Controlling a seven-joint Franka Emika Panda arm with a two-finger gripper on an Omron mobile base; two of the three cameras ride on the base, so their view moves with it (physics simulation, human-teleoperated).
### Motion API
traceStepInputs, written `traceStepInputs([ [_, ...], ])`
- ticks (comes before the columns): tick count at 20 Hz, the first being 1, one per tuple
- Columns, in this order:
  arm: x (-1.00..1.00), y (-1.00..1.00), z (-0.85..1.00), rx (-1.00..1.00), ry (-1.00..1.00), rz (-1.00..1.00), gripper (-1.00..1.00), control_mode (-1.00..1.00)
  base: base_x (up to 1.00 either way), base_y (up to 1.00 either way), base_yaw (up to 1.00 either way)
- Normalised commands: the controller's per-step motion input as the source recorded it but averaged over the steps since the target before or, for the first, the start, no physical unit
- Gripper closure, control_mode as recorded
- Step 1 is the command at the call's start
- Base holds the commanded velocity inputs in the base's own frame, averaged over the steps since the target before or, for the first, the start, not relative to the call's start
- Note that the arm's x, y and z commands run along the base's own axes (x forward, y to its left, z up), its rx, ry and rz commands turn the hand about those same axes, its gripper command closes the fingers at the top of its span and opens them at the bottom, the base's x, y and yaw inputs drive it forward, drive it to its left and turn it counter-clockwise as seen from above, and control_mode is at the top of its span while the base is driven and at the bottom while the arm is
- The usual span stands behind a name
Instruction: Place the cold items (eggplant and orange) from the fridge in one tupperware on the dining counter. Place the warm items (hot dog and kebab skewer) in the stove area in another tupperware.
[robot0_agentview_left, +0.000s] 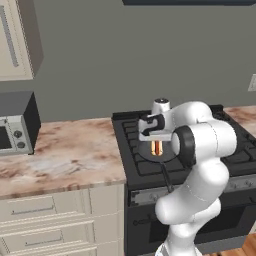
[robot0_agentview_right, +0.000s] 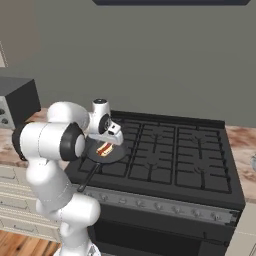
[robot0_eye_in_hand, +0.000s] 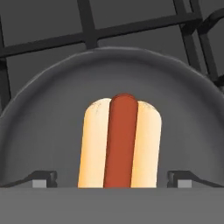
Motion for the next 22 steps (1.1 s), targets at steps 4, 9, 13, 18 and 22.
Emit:
traceStepInputs([
  [4, 0.05, 0.12, -0.66, -0.12, -0.08, 0.05, -1.00, -1.00, 0.00, 0.00, 0.00],
  [9, 0.01, -0.12, -0.65, -0.03, -0.12, 0.03, -1.00, -1.00, 0.00, 0.00, 0.00],
  [13, 0.00, -0.20, -0.61, -0.01, -0.05, 0.00, 1.00, -1.00, 0.00, 0.00, 0.00],
  [18, -0.26, -0.29, -0.35, 0.02, 0.00, 0.00, 1.00, -1.00, 0.00, 0.00, 0.00],
  [22, -0.33, -0.34, -0.16, 0.06, 0.00, -0.01, 1.00, -1.00, 0.00, 0.00, 0.00],
])
